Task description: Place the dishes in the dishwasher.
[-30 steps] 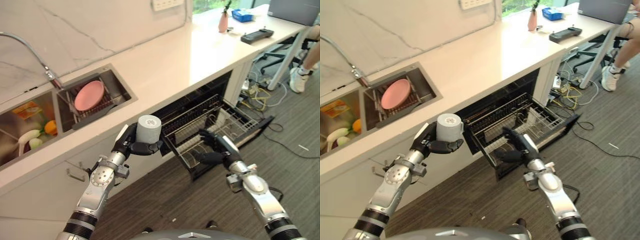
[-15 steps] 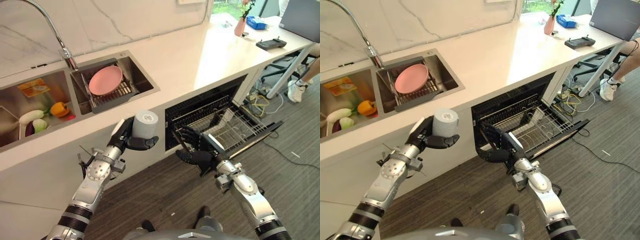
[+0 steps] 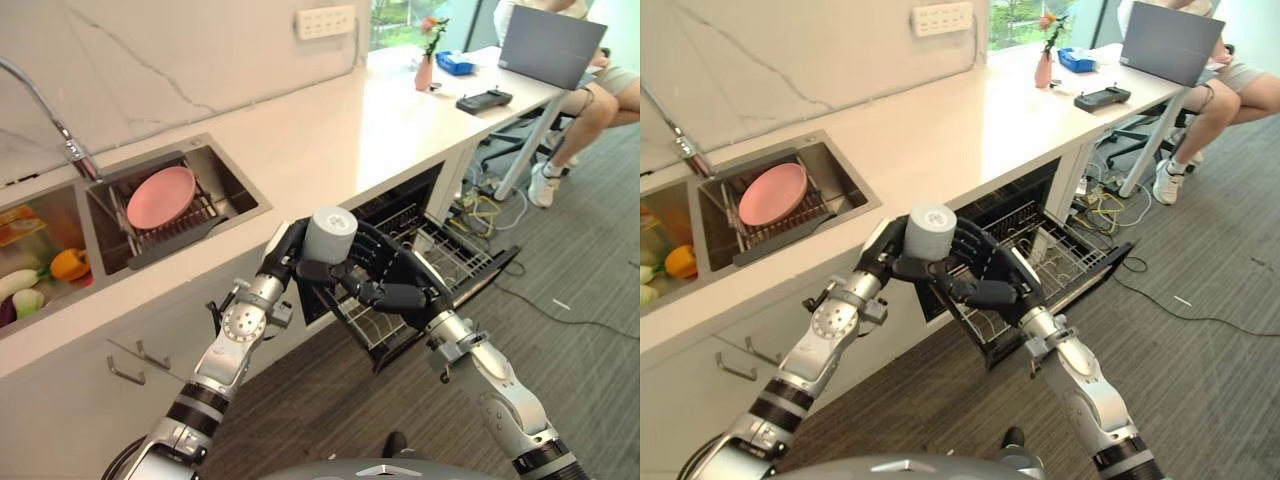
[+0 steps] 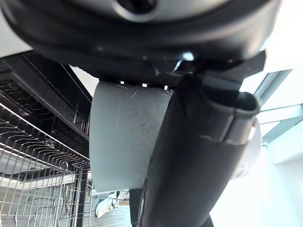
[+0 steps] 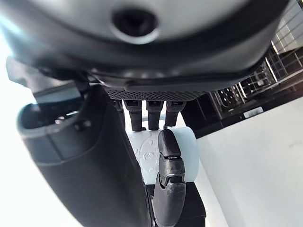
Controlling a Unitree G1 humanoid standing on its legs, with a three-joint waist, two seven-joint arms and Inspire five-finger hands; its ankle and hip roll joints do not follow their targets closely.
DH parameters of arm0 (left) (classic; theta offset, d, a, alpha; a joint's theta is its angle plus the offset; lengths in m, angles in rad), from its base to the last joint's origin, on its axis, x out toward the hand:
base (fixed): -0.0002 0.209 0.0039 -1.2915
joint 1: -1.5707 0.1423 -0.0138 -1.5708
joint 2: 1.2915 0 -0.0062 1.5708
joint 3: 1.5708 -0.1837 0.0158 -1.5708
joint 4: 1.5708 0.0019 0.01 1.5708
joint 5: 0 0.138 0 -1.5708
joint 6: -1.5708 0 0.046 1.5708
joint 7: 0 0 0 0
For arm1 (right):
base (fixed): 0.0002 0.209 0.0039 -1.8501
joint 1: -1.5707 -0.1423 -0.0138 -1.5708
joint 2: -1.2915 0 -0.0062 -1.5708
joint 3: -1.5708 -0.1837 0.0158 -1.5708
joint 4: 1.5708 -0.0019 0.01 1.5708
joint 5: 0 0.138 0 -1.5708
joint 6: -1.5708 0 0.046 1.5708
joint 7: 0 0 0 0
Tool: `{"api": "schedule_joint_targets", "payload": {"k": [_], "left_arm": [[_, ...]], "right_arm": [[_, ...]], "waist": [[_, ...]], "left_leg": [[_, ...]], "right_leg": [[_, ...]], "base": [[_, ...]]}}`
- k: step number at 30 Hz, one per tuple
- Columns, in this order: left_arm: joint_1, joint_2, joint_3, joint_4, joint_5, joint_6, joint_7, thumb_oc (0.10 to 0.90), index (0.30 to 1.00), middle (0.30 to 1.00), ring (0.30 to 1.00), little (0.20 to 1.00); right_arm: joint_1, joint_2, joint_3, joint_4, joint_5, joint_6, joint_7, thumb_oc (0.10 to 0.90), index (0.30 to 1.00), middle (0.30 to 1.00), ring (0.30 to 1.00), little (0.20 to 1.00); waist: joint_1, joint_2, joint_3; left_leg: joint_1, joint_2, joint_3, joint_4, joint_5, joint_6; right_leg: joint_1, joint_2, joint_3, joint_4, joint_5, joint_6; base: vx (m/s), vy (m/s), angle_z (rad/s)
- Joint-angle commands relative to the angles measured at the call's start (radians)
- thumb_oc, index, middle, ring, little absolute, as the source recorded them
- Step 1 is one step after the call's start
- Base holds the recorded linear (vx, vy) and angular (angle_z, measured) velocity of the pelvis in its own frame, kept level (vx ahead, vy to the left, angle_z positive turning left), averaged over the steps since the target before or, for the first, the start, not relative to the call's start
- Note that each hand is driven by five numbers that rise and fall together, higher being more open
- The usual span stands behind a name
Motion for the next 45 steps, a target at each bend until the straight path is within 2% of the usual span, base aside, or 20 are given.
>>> {"api": "schedule_joint_targets", "payload": {"k": [1, 7, 14, 18, 20, 22, 23, 27, 31, 41, 42, 43, 44, 45], "left_arm": [[-0.207, -0.014, -0.072, 0.018, 0.088, -0.128, 0.083, 0.400, 0.300, 0.300, 0.300, 0.300], [-0.269, -0.040, -0.128, 0.016, 0.166, -0.112, 0.158, 0.400, 0.300, 0.300, 0.300, 0.300], [-0.286, -0.068, -0.170, 0.044, 0.207, -0.107, 0.195, 0.400, 0.300, 0.300, 0.300, 0.300], [-0.287, -0.101, -0.215, 0.066, 0.217, -0.094, 0.225, 0.400, 0.300, 0.300, 0.300, 0.300], [-0.307, -0.134, -0.264, 0.098, 0.222, -0.084, 0.249, 0.400, 0.300, 0.300, 0.300, 0.300], [-0.310, -0.134, -0.266, 0.101, 0.222, -0.085, 0.251, 0.400, 0.300, 0.300, 0.300, 0.300], [-0.327, -0.158, -0.302, 0.118, 0.226, -0.080, 0.276, 0.400, 0.300, 0.300, 0.300, 0.300], [-0.360, -0.190, -0.355, 0.145, 0.236, -0.079, 0.315, 0.400, 0.300, 0.300, 0.300, 0.300], [-0.410, -0.223, -0.404, 0.173, 0.261, -0.079, 0.331, 0.400, 0.300, 0.300, 0.300, 0.300], [-0.460, -0.238, -0.454, 0.180, 0.252, -0.096, 0.297, 0.400, 0.300, 0.300, 0.300, 0.300], [-0.466, -0.239, -0.464, 0.178, 0.256, -0.100, 0.290, 0.400, 0.300, 0.300, 0.300, 0.300], [-0.467, -0.239, -0.464, 0.178, 0.256, -0.100, 0.290, 0.400, 0.300, 0.300, 0.300, 0.300], [-0.469, -0.240, -0.469, 0.177, 0.252, -0.104, 0.283, 0.400, 0.300, 0.300, 0.300, 0.300], [-0.470, -0.242, -0.469, 0.178, 0.249, -0.106, 0.279, 0.400, 0.300, 0.300, 0.300, 0.300]], "right_arm": [[-0.156, 0.067, 0.053, -0.112, 0.048, -0.083, -0.036, 0.800, 0.900, 0.900, 0.900, 0.900], [-0.288, 0.089, 0.111, -0.123, -0.018, -0.059, -0.145, 0.800, 0.900, 0.900, 0.900, 0.900], [-0.337, 0.129, 0.128, -0.113, 0.017, -0.070, -0.208, 0.800, 0.900, 0.900, 0.900, 0.900], [-0.408, 0.178, 0.137, -0.072, 0.019, -0.087, -0.296, 0.800, 0.900, 0.900, 0.900, 0.900], [-0.477, 0.235, 0.144, -0.023, 0.003, -0.102, -0.373, 0.800, 0.900, 0.900, 0.900, 0.900], [-0.481, 0.236, 0.142, -0.019, 0.003, -0.103, -0.373, 0.800, 0.900, 0.900, 0.900, 0.900], [-0.514, 0.273, 0.162, 0.026, 0.016, -0.114, -0.416, 0.800, 0.900, 0.900, 0.900, 0.900], [-0.571, 0.316, 0.178, 0.105, 0.011, -0.133, -0.472, 0.800, 0.900, 0.900, 0.900, 0.900], [-0.623, 0.355, 0.191, 0.196, 0.016, -0.140, -0.505, 0.800, 0.900, 0.900, 0.900, 0.900], [-0.726, 0.368, 0.172, 0.351, 0.022, -0.158, -0.491, 0.800, 0.900, 0.900, 0.900, 0.900], [-0.736, 0.371, 0.165, 0.369, 0.034, -0.165, -0.490, 0.433, 0.349, 0.349, 0.349, 0.349], [-0.738, 0.371, 0.164, 0.370, 0.035, -0.166, -0.489, 0.433, 0.349, 0.349, 0.349, 0.349], [-0.742, 0.373, 0.157, 0.373, 0.033, -0.172, -0.487, 0.400, 0.300, 0.300, 0.300, 0.300], [-0.742, 0.373, 0.153, 0.374, 0.025, -0.176, -0.484, 0.400, 0.300, 0.300, 0.300, 0.300]], "waist": [[0.015, -0.012, -0.058], [0.010, -0.003, -0.054], [0.019, -0.005, -0.057], [0.037, -0.008, -0.063], [0.056, -0.011, -0.068], [0.057, -0.012, -0.067], [0.072, -0.015, -0.073], [0.092, -0.020, -0.079], [0.107, -0.026, -0.083], [0.134, -0.039, -0.091], [0.137, -0.039, -0.093], [0.138, -0.040, -0.093], [0.140, -0.039, -0.093], [0.142, -0.040, -0.093]], "left_leg": [[0.019, -0.042, 0.013, 0.006, -0.031, -0.031], [0.018, -0.043, 0.032, 0.008, -0.029, -0.029], [0.018, -0.044, 0.031, 0.008, -0.027, -0.028], [0.015, -0.045, 0.021, 0.009, -0.026, -0.025], [0.011, -0.047, 0.011, 0.008, -0.026, -0.021], [0.010, -0.047, 0.010, 0.008, -0.026, -0.021], [0.007, -0.048, 0.000, 0.008, -0.025, -0.018], [-0.001, -0.051, -0.022, 0.008, -0.022, -0.015], [-0.008, -0.052, -0.039, 0.008, -0.020, -0.014], [-0.021, -0.050, -0.070, 0.006, -0.014, -0.016], [-0.023, -0.050, -0.074, 0.006, -0.014, -0.016], [-0.024, -0.050, -0.074, 0.006, -0.014, -0.016], [-0.025, -0.051, -0.078, 0.006, -0.014, -0.016], [-0.026, -0.051, -0.080, 0.006, -0.014, -0.016]], "right_leg": [[0.052, -0.044, -0.019, 0.013, -0.154, 0.091], [0.034, -0.039, -0.006, 0.013, -0.143, 0.089], [0.033, -0.036, -0.010, 0.013, -0.136, 0.086], [0.034, -0.036, -0.019, 0.013, -0.131, 0.083], [0.034, -0.038, -0.029, 0.013, -0.126, 0.082], [0.034, -0.038, -0.030, 0.013, -0.126, 0.082], [0.037, -0.039, -0.038, 0.013, -0.123, 0.081], [0.040, -0.038, -0.051, 0.013, -0.122, 0.079], [0.041, -0.037, -0.062, 0.014, -0.121, 0.076], [0.045, -0.035, -0.075, 0.013, -0.122, 0.074], [0.045, -0.034, -0.076, 0.013, -0.122, 0.074], [0.045, -0.034, -0.076, 0.013, -0.122, 0.074], [0.045, -0.034, -0.077, 0.014, -0.123, 0.073], [0.045, -0.034, -0.080, 0.014, -0.123, 0.073]], "base": [[0.01, -0.032, -0.22], [-0.02, 0.000, -0.21], [0.00, 0.000, -0.02], [0.00, 0.000, 0.01], [-0.02, 0.001, 0.05], [-0.01, 0.001, 0.15], [0.00, 0.001, 0.21], [0.00, -0.001, 0.17], [0.00, 0.002, 0.17], [0.01, -0.004, 0.14], [0.00, 0.000, 0.00], [0.02, 0.009, 0.04], [0.02, 0.006, 0.04], [0.02, 0.005, 0.06]]}}
